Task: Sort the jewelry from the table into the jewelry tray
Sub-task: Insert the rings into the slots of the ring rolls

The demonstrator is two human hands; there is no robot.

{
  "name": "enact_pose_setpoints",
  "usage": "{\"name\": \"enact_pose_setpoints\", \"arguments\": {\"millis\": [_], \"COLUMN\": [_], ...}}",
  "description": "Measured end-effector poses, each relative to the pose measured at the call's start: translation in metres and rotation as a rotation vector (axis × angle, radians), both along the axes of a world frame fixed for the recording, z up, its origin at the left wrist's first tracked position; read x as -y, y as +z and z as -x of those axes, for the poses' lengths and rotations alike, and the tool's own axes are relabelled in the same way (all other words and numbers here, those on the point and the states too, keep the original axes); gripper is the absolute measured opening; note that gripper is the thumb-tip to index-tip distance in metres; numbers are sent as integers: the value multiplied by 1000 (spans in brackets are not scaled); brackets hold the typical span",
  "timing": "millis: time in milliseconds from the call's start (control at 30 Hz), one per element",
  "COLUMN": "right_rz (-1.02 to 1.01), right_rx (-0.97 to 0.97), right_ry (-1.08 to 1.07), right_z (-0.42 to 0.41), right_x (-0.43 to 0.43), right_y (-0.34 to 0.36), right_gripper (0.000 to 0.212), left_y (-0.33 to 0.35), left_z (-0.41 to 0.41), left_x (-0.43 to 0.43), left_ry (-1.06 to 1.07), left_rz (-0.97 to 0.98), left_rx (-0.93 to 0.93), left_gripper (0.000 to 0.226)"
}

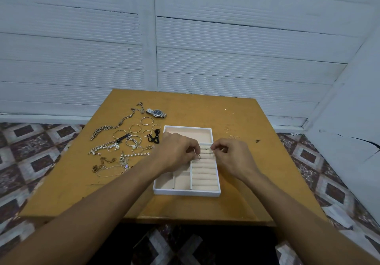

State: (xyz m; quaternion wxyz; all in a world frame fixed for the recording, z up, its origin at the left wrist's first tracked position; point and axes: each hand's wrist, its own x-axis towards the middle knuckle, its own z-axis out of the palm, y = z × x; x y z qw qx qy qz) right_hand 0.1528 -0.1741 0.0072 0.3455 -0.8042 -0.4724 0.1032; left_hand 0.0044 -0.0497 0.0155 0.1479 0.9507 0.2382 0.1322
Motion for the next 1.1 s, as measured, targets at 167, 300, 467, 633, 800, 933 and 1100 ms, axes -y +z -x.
{"name": "enact_pose_setpoints", "arguments": {"millis": [167,300,467,633,800,933,1100], "right_rz": [22,46,49,40,32,52,47], "right_rx": [94,183,311,421,521,531,505], "right_ry": [13,46,93,138,121,143,146], "right_z": [5,7,4,0,-1,-1,1], "right_x": [-5,-4,2,8,11,18,20], "right_y": [-6,-11,-13,-20,-25,-29,-31], "right_gripper": [18,19,20,20,30,40,38], "left_y": [-3,-4,-3,-4,-4,-5,-6], "left_z": [2,3,4,5,5,7,7], "left_x": [4,4,3,3,4,5,5], "left_ry": [-17,-22,-21,-17,-15,-7,-5], "left_rz": [-93,-100,-110,-111,-84,-57,-63], "left_rx": [-10,-12,-16,-28,-17,-6,23], "left_gripper": [14,14,14,16,16,16,15]}}
